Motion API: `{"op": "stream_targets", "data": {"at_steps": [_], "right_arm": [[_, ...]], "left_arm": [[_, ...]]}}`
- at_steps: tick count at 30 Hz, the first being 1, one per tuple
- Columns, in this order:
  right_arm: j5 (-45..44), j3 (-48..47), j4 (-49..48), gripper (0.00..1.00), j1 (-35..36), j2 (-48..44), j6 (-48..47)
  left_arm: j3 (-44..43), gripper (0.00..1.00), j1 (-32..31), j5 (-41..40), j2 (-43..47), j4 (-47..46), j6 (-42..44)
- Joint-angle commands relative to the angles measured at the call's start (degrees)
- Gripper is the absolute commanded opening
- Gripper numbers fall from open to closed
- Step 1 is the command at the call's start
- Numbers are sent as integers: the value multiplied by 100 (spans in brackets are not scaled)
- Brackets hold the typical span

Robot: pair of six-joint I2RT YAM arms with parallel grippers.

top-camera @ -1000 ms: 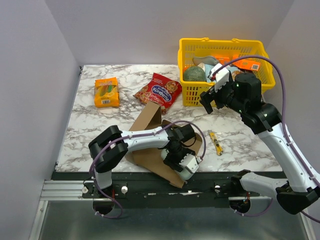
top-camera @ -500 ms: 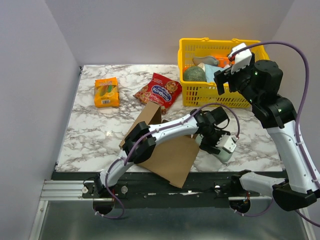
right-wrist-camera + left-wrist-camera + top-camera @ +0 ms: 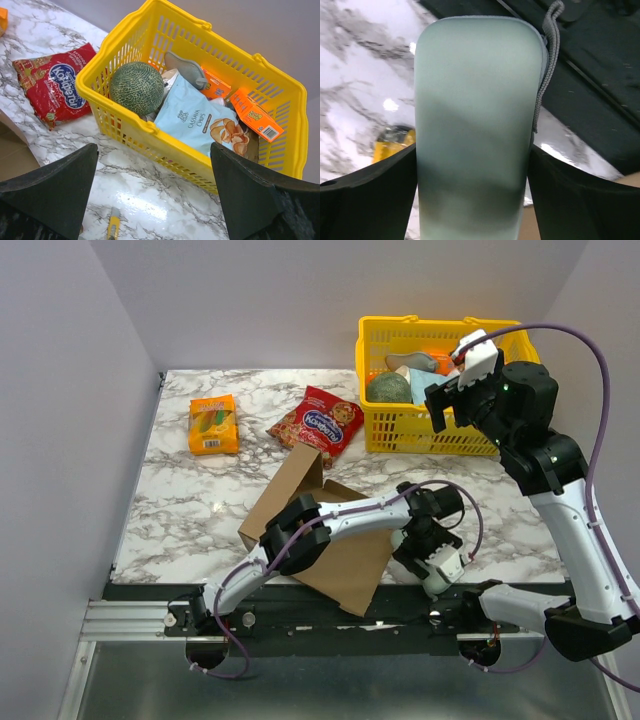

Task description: Unpack the express box

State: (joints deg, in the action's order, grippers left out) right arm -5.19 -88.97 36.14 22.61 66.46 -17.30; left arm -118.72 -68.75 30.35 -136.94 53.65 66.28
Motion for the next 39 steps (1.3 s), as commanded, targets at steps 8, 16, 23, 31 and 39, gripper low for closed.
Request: {"op": "stream_targets", "data": {"at_steps": [8, 16, 23, 31, 39], "right_arm": [[124, 125, 33, 100, -37, 104, 87], [159, 117, 51, 100, -38, 131, -37], [413, 152, 305, 100, -46, 201, -256], [765, 21, 218, 100, -46, 464, -221], [1417, -858, 622, 100, -37, 1255, 252]], "left_arm": [[-170, 98, 414, -619, 97, -1376, -1045], [3175, 98, 1337, 120, 3242, -1299, -1495], [4181, 98, 2769, -555, 4114, -496, -2671], [3576, 98, 4184, -1830, 3658, -1119, -4271], [3513, 98, 4265, -147, 4235, -549, -3693]]}}
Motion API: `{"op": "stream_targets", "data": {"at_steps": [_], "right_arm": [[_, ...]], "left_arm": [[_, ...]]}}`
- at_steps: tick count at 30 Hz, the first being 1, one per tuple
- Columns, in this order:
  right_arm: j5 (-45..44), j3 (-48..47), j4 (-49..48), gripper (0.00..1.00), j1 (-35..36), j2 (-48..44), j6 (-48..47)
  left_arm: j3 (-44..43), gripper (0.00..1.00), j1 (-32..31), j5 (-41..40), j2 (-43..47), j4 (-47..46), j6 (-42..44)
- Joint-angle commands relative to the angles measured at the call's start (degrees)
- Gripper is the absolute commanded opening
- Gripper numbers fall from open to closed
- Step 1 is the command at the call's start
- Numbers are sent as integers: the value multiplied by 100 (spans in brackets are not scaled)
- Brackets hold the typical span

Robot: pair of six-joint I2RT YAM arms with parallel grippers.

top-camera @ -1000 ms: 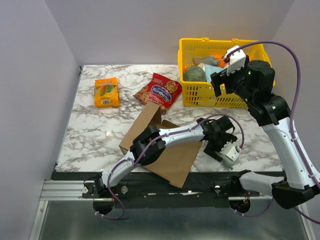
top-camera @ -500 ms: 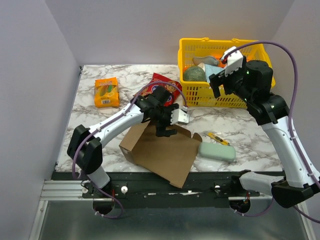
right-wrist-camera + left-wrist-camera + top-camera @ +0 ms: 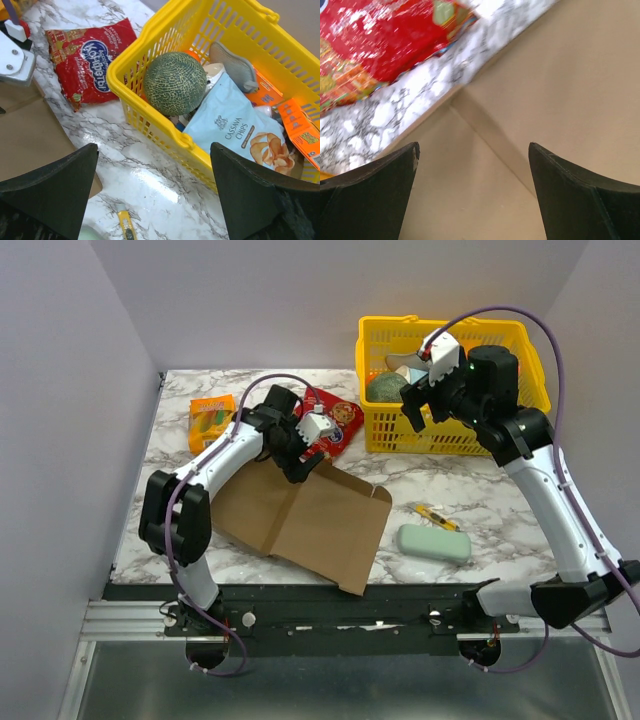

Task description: Unpack the express box

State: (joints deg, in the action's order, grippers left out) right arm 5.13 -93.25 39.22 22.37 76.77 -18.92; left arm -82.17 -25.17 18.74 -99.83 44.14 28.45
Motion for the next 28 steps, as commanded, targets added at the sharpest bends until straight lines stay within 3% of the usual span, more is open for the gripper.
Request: {"op": "stream_targets", "data": {"at_steps": [1, 4, 8, 19, 28], "right_arm": [[-51, -474, 375, 100, -5, 268, 563], [-1115, -658, 743, 100, -5, 495, 1144], [-1733, -861, 1167, 100, -5, 550, 1355], [-2542, -826, 210, 100, -5, 189, 855], [-2684, -1309, -169, 100, -5, 400, 907]], "left_arm": [[-211, 98, -85, 1261, 631, 672, 456], [-238, 98, -76, 1922, 1184, 711, 566], [-273, 98, -32, 1835, 1738, 140, 14], [-1020, 98, 1435, 1835, 2055, -1441, -2368], [-1337, 98, 2340, 1220, 2055, -1892, -2942]]}}
